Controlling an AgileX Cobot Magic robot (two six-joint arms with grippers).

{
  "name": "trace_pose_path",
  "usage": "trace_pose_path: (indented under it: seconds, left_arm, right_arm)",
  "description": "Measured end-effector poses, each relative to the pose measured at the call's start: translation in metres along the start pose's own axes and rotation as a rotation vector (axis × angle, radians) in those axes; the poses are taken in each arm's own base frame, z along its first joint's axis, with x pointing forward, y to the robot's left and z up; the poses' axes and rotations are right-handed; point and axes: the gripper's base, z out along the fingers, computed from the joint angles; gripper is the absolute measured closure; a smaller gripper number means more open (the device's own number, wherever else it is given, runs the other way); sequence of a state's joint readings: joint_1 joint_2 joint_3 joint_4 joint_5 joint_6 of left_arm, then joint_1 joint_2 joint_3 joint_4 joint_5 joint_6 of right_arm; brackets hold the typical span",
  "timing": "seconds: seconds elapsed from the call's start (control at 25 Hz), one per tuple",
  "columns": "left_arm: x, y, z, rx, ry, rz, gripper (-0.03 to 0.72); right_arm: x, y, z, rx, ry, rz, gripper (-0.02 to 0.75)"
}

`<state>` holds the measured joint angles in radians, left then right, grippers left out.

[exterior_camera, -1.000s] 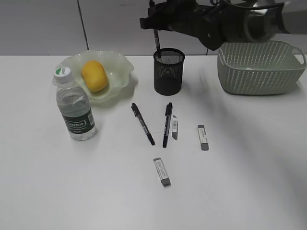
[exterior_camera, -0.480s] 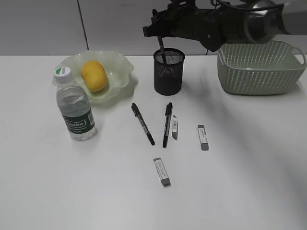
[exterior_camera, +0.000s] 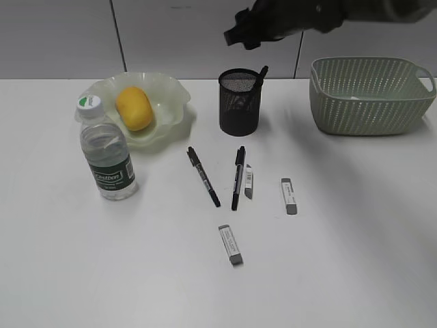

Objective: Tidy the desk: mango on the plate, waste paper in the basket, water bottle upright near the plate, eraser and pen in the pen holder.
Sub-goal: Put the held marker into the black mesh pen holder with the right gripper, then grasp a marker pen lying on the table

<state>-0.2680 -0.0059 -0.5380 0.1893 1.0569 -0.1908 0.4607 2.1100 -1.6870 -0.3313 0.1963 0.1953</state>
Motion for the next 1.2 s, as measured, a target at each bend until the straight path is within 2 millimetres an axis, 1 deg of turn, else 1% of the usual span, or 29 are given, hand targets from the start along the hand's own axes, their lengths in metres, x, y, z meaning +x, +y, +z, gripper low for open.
trace_pose_path:
  seconds: [0.08, 0.16, 0.2, 0.28, 0.32, 0.4, 0.44, 0.48, 0.52, 0.6, 0.68, 0.72, 0.88, 1.04, 1.12, 1.2]
  left_arm:
    - [0.000, 0.000, 0.000, 0.000, 0.000, 0.000, 0.398]
    - [0.000, 0.000, 0.000, 0.000, 0.000, 0.000, 0.398]
    - [0.000, 0.000, 0.000, 0.000, 0.000, 0.000, 0.398]
    - [0.000, 0.000, 0.000, 0.000, 0.000, 0.000, 0.398]
    - [0.000, 0.000, 0.000, 0.000, 0.000, 0.000, 0.398]
    - [0.000, 0.000, 0.000, 0.000, 0.000, 0.000, 0.398]
    - [0.000, 0.000, 0.000, 0.000, 0.000, 0.000, 0.398]
    - [0.000, 0.000, 0.000, 0.000, 0.000, 0.000, 0.398]
    - [0.000, 0.000, 0.000, 0.000, 0.000, 0.000, 0.398]
    - [0.000, 0.000, 0.000, 0.000, 0.000, 0.000, 0.398]
    - [0.000, 0.000, 0.000, 0.000, 0.000, 0.000, 0.398]
    - [0.000, 0.000, 0.000, 0.000, 0.000, 0.000, 0.398]
    - [0.000, 0.000, 0.000, 0.001, 0.000, -0.001, 0.398]
    - [0.000, 0.000, 0.000, 0.003, 0.001, -0.002, 0.398]
    - [0.000, 0.000, 0.000, 0.003, 0.001, -0.002, 0.398]
    - [0.000, 0.000, 0.000, 0.003, 0.001, -0.002, 0.398]
  right_arm:
    - [-0.008, -0.010, -0.029, 0.056, 0.136, -0.007, 0.303]
    - [-0.008, -0.018, -0.057, 0.109, 0.273, -0.016, 0.303]
    - [-0.004, -0.021, -0.072, 0.132, 0.351, -0.018, 0.303]
    - [0.012, -0.025, -0.103, 0.161, 0.496, -0.022, 0.303]
    - [0.018, -0.026, -0.122, 0.170, 0.548, -0.017, 0.303]
    - [0.037, -0.026, -0.161, 0.171, 0.643, -0.002, 0.303]
    - [0.042, -0.026, -0.184, 0.166, 0.645, 0.015, 0.303]
    - [0.050, -0.025, -0.208, 0.157, 0.651, 0.034, 0.303]
    - [0.061, -0.024, -0.227, 0.145, 0.662, 0.052, 0.303]
    - [0.078, -0.021, -0.271, 0.117, 0.629, 0.101, 0.303]
    - [0.101, -0.017, -0.307, 0.096, 0.602, 0.135, 0.303]
    - [0.109, -0.016, -0.326, 0.088, 0.559, 0.152, 0.303]
    - [0.146, -0.013, -0.387, 0.069, 0.369, 0.198, 0.303]
    - [0.181, -0.010, -0.429, 0.059, 0.158, 0.178, 0.303]
    - [0.197, -0.008, -0.440, 0.059, 0.074, 0.171, 0.303]
    - [0.209, -0.007, -0.449, 0.059, 0.006, 0.175, 0.303]
